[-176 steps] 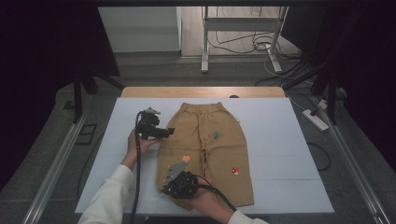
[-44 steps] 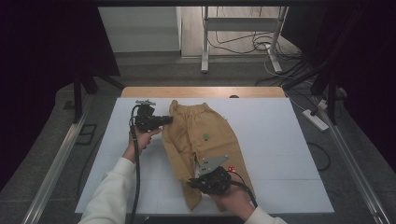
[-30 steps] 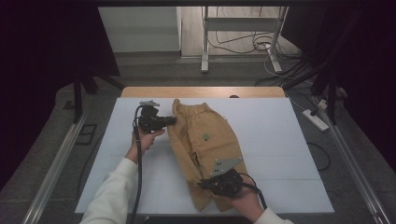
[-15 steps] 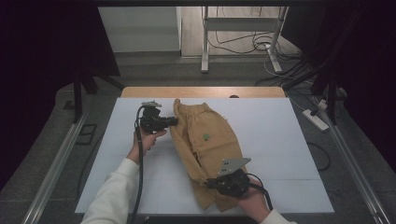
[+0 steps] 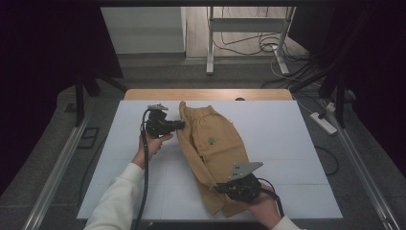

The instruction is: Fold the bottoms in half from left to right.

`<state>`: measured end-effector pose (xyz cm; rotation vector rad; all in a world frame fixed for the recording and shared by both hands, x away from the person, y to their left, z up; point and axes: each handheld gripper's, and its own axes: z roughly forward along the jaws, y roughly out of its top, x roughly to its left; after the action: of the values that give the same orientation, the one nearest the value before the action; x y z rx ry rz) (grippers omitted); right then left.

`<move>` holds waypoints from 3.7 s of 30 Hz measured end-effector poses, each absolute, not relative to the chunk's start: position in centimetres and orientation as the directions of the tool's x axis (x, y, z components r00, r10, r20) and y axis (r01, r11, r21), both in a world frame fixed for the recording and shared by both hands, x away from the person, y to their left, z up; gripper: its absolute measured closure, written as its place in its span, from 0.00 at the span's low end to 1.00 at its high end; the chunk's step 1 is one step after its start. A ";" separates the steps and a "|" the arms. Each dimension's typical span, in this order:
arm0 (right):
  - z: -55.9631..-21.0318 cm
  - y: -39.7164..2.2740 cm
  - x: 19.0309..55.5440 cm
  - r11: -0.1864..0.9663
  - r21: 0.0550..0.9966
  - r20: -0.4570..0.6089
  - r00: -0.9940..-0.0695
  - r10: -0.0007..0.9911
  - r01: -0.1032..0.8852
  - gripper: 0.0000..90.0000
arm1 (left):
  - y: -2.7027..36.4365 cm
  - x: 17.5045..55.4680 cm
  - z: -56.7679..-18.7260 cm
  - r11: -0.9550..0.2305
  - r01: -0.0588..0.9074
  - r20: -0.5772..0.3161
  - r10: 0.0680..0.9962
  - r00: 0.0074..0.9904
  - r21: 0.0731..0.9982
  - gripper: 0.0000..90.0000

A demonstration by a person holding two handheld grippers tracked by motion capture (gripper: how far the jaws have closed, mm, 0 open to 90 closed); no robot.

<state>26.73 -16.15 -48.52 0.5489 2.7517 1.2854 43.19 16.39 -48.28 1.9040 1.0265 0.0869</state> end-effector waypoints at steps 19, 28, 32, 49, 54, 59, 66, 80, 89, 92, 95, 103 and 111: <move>-48.3 -17.4 26.3 0.583 0.755 0.080 -0.924 0.373 0.300 0.96 | 14.5 43.8 -48.2 -0.234 0.599 -0.320 0.669 0.671 0.766 0.91; -48.3 -18.0 26.1 0.577 0.755 0.076 -0.916 0.393 0.311 0.96 | 13.8 44.2 -48.2 -0.243 0.596 -0.319 0.660 0.680 0.765 0.90; -48.3 -18.2 26.0 0.575 0.755 0.074 -0.913 0.401 0.314 0.96 | 13.5 44.3 -48.2 -0.247 0.595 -0.319 0.656 0.683 0.765 0.90; -48.2 -18.9 25.6 0.567 0.756 0.075 -0.904 0.421 0.327 0.96 | 12.4 44.7 -48.2 -0.264 0.588 -0.313 0.645 0.697 0.765 0.91; -48.2 -19.1 25.6 0.565 0.756 0.073 -0.900 0.429 0.331 0.96 | 12.1 44.8 -48.2 -0.266 0.586 -0.313 0.641 0.700 0.765 0.90; -48.2 -19.3 25.5 0.565 0.754 0.073 -0.898 0.435 0.335 0.96 | 11.8 44.9 -48.2 -0.270 0.587 -0.314 0.639 0.702 0.764 0.91; -48.3 -19.4 25.5 0.565 0.753 0.073 -0.895 0.441 0.339 0.96 | 11.4 45.0 -48.3 -0.280 0.585 -0.309 0.636 0.707 0.761 0.91; -48.4 -19.7 25.4 0.563 0.752 0.069 -0.890 0.451 0.343 0.96 | 11.1 45.2 -48.3 -0.282 0.579 -0.306 0.633 0.711 0.765 0.90; -48.3 -20.3 25.1 0.558 0.752 0.063 -0.880 0.471 0.352 0.96 | 10.0 45.5 -48.2 -0.295 0.570 -0.300 0.620 0.725 0.767 0.90; -48.3 -20.6 25.0 0.555 0.751 0.061 -0.874 0.482 0.358 0.96 | 9.6 45.6 -48.2 -0.300 0.567 -0.300 0.614 0.730 0.767 0.90; -48.4 -20.9 24.9 0.549 0.753 0.060 -0.868 0.493 0.363 0.96 | 9.0 45.8 -48.1 -0.305 0.562 -0.299 0.607 0.737 0.769 0.90; -48.3 -21.9 24.5 0.534 0.753 0.059 -0.848 0.527 0.384 0.96 | 7.8 46.3 -48.2 -0.320 0.558 -0.298 0.592 0.749 0.766 0.90; -48.3 -22.9 24.1 0.518 0.754 0.059 -0.827 0.559 0.404 0.96 | 6.7 46.6 -48.3 -0.340 0.549 -0.291 0.578 0.762 0.764 0.89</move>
<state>24.14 -22.94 -48.29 0.8233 2.5659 1.1990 46.64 6.66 -48.32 2.0144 0.8479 0.0391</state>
